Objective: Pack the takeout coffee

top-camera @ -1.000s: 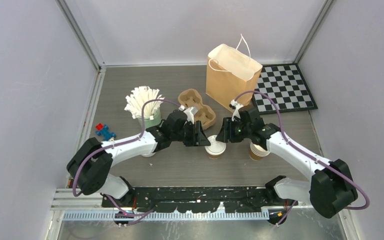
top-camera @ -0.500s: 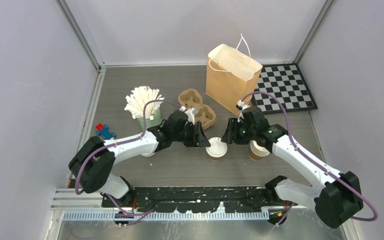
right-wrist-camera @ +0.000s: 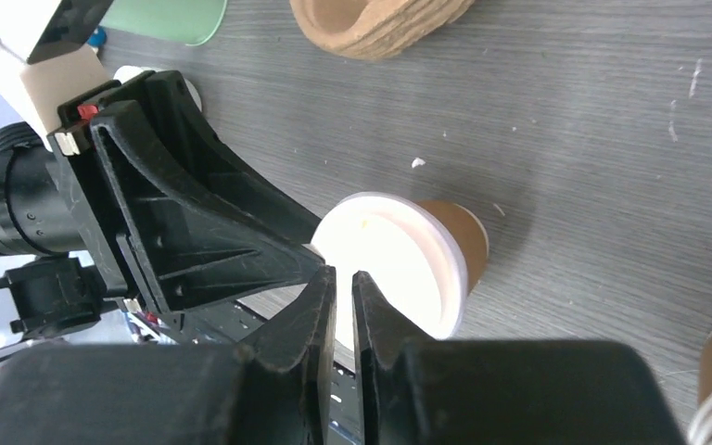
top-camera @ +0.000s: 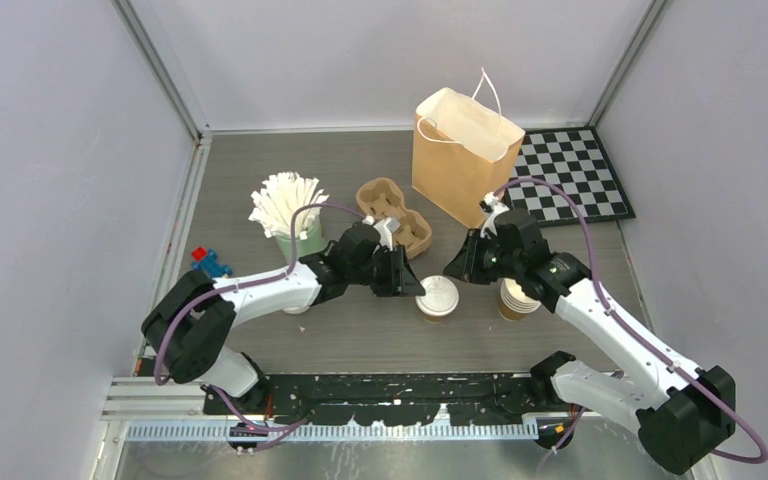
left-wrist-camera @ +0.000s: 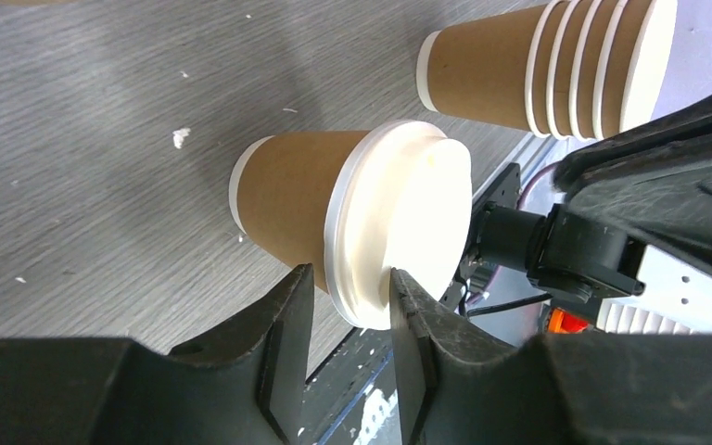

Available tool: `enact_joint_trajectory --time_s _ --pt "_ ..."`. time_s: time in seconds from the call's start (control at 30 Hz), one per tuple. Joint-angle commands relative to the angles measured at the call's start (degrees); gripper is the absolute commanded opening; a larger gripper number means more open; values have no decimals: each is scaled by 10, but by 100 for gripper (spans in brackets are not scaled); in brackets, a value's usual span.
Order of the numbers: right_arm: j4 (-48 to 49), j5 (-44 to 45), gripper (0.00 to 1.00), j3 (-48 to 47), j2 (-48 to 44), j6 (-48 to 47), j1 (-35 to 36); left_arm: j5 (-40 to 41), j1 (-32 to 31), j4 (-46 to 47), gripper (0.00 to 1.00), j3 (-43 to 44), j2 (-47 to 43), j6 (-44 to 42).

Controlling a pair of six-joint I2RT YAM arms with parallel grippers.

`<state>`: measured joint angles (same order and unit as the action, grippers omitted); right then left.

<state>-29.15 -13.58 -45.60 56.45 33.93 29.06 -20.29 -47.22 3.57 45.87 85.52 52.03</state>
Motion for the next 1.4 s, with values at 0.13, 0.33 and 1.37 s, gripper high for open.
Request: enact_joint_trajectory --time_s 0.13,0.33,1.37 --pt "72 -51 16 47 30 33 6 30 -30 -27 36 19 19 26" --pt "81 -29 15 102 28 40 7 43 -39 -21 35 11 -5 35" --pt "70 0 19 172 -24 42 7 -118 9 206 46 -60 75 32"
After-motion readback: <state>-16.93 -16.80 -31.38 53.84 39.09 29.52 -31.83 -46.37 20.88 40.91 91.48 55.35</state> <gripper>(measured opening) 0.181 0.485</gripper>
